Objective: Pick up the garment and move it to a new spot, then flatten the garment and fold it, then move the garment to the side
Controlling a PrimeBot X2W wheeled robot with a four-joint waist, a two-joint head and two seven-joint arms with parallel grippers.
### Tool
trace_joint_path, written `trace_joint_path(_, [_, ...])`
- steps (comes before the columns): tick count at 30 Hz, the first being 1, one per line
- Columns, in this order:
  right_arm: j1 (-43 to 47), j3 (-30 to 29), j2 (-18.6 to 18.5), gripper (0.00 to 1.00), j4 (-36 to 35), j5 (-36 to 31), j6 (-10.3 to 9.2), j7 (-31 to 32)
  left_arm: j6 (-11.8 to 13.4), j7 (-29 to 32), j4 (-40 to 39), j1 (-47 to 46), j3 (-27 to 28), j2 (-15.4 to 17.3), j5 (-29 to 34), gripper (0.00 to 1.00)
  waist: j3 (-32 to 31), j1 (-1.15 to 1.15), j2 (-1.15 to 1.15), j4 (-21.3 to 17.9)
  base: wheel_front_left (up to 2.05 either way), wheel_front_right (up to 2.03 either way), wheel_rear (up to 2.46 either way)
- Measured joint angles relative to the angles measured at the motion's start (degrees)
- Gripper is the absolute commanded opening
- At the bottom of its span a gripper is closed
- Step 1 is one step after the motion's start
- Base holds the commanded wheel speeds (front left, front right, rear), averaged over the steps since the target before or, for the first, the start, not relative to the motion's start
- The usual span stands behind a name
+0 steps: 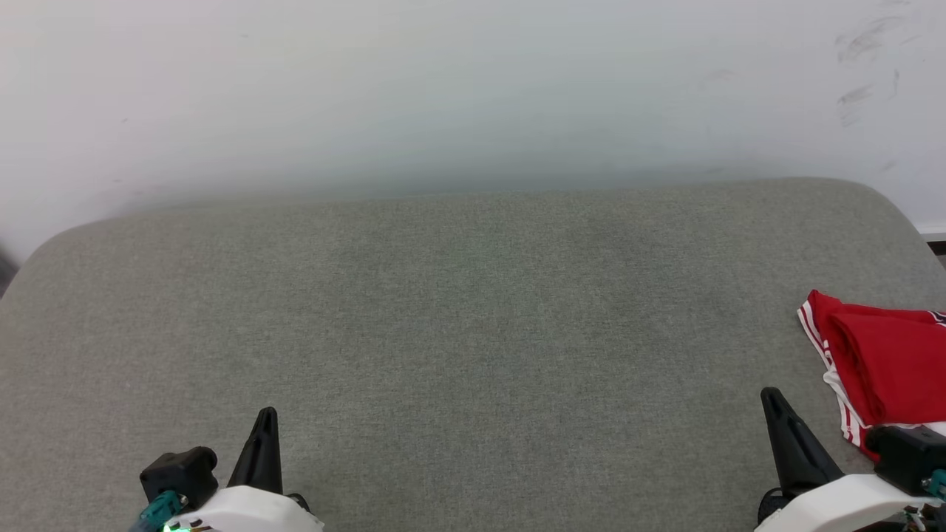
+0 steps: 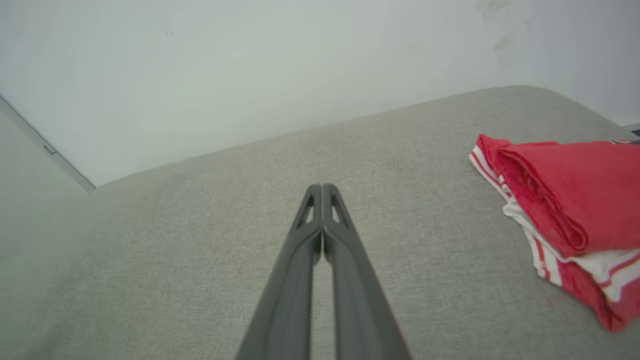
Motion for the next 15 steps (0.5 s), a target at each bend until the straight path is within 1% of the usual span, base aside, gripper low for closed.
trace_joint_path(15, [-2.35,-0.15,-0.31,0.0,3.43,15.17,0.0,0.0,-3.63,3.6,1.24,-1.19,4.25,-2.66,-11.34,0.0,0.27,0.0,0.0,0.43,0.0,0.0,0.0])
